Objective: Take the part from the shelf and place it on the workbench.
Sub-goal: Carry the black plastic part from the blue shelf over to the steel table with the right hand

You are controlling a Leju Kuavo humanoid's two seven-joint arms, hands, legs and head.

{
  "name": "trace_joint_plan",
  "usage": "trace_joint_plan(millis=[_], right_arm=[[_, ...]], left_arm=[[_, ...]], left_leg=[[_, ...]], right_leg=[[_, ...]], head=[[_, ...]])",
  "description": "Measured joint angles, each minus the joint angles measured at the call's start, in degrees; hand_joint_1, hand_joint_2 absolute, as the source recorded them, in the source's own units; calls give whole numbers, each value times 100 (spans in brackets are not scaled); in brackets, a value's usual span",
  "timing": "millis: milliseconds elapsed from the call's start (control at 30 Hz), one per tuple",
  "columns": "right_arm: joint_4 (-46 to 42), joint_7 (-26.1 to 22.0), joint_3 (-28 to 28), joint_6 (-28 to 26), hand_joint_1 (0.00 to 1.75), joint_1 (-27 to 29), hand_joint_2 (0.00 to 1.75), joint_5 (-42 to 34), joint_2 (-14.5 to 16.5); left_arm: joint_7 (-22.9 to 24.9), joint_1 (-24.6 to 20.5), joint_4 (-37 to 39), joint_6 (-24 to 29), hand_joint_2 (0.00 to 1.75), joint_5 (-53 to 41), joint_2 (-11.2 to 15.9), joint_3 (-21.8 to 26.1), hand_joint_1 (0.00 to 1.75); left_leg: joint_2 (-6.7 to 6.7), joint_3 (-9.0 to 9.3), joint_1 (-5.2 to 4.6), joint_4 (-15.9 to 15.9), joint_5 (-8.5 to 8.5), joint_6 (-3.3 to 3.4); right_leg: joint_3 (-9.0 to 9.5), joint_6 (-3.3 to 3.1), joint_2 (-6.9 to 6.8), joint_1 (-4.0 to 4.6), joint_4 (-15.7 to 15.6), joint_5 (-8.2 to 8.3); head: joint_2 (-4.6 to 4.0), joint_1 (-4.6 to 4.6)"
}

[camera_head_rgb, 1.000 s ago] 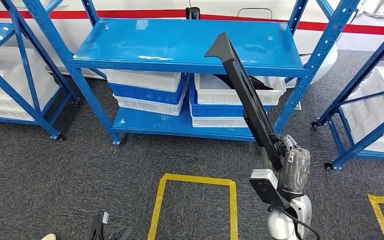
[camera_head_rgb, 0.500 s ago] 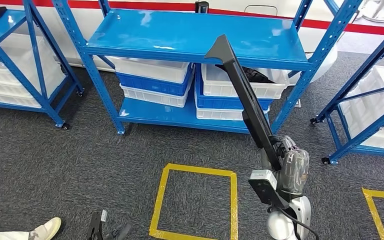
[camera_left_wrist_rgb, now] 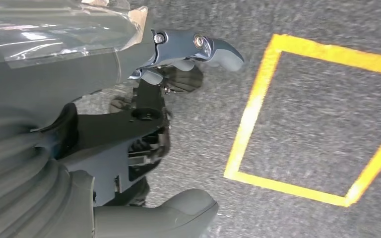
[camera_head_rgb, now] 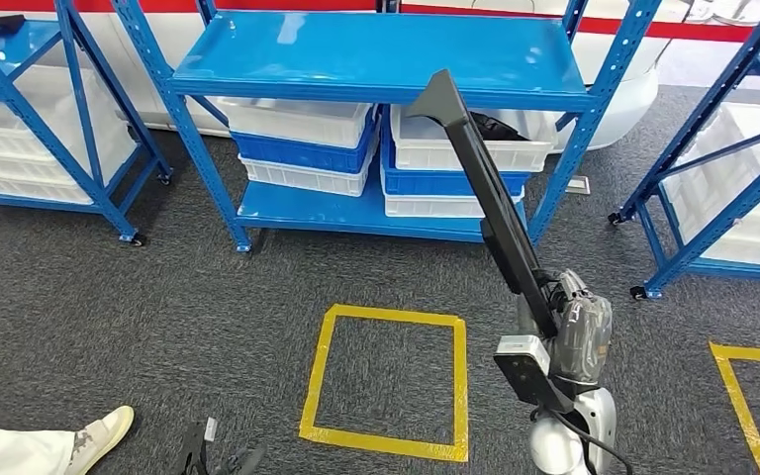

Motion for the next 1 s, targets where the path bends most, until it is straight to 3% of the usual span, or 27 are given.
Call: trace_joint_plan(millis=[33,67,100,133,200,267,333,400,467,533,567,600,633,667,733,767,833,900,933,1000], right_arm=[[0,8,-1,5,175,6,175,5,3],[1,16,-1,7,175,14,175,14,4],[1,23,-2,8,175,24,175,21,5],[0,29,-2,10,175,35,175,27,5],[-3,37,-2,12,175,52,175,39,5],[-21,38,-5,12,175,66,175,44,10],[-49,38,-7,13,175,79,175,46,25],[-73,38,-8,14,175,102,175,47,42],[-94,36,-10,13,175,127,175,45,46],[-103,28,-11,10,175,133,175,44,46],[-103,22,-11,10,175,134,175,44,46],[-103,18,-11,9,175,136,175,45,46],[-104,15,-11,9,175,136,175,45,46],[-105,14,-11,9,175,136,175,45,46],[-122,13,-13,9,175,130,175,47,50],[-140,10,-13,9,175,124,175,51,56],[-178,2,-14,9,175,115,175,60,70],[-197,-6,-19,9,175,110,175,63,81],[-202,-9,-23,9,175,104,175,62,88],[-207,-12,-30,10,175,99,175,61,108]], left_arm=[[-1,5,0,0,175,-3,-1,0,0],[-1,8,0,0,175,-5,0,0,0],[-1,11,0,0,175,-10,1,0,0],[-1,14,0,0,175,-14,2,0,0],[-2,11,-1,-1,175,-21,3,0,0],[-3,0,-4,-7,175,-33,5,0,0],[-4,-2,-6,-15,175,-43,8,0,0],[-4,0,-6,-22,175,-44,8,1,0],[-4,-4,-7,-27,175,-44,11,2,0],[-5,-5,-7,-28,175,-44,15,4,0],[-5,-4,-6,-28,175,-43,15,4,0],[-5,-2,-6,-26,175,-43,14,4,0],[-5,-1,-6,-23,175,-42,15,5,0],[-5,0,-5,-18,175,-42,15,7,0],[-6,1,-5,-10,175,-40,11,16,0],[-7,1,-6,-8,175,-38,8,26,0],[-13,6,-7,-5,175,-34,2,50,0],[-19,16,-6,-4,175,-32,1,75,0],[-21,24,-5,-3,175,-31,2,84,0],[-24,39,-4,1,175,-28,3,91,0]], left_leg=[[1,-103,9,387,-290,-25],[1,-182,15,758,-477,-46],[1,-203,19,1021,-539,-59],[2,-135,22,1107,-483,-64],[1,346,26,619,-226,-47],[-7,919,14,-154,-210,3],[-19,1103,-21,-480,-298,73],[-8,1038,-32,-511,-213,175],[17,935,-15,-541,-84,285],[29,774,-8,-544,50,339],[34,679,-9,-542,120,343],[37,585,-11,-538,188,339],[41,495,-11,-535,256,331],[43,416,-12,-533,319,319],[38,296,-16,-527,433,280],[36,256,-24,-523,486,252],[36,226,-32,-537,594,182],[34,209,-14,-574,687,98],[28,174,-1,-543,633,62],[12,25,19,-179,201,1]], right_leg=[[-80,-22,-3,5,6,67],[-163,-23,-4,11,16,130],[-249,-18,-4,15,33,186],[-336,-7,-4,16,57,235],[-495,29,-1,14,132,308],[-604,85,1,27,200,364],[-641,165,-5,39,217,431],[-670,247,-3,39,228,480],[-808,250,6,38,462,255],[-1053,205,10,31,1131,-244],[-1153,210,10,29,1529,-449],[-1197,238,10,29,1826,-551],[-1147,286,9,29,1946,-542],[-985,338,9,29,1833,-443],[-392,378,9,32,1085,-249],[-74,348,12,42,630,-241],[242,251,19,66,95,-300],[189,146,19,61,32,-247],[147,85,15,45,29,-190],[44,-17,0,10,11,-47]], head=[[0,-15],[0,-17],[0,-17],[0,-18],[0,-20],[0,-15],[0,-11],[0,-13],[0,1],[0,23],[0,33],[0,35],[0,38],[0,38],[0,39],[0,36],[0,24],[0,15],[0,14],[0,-10]])
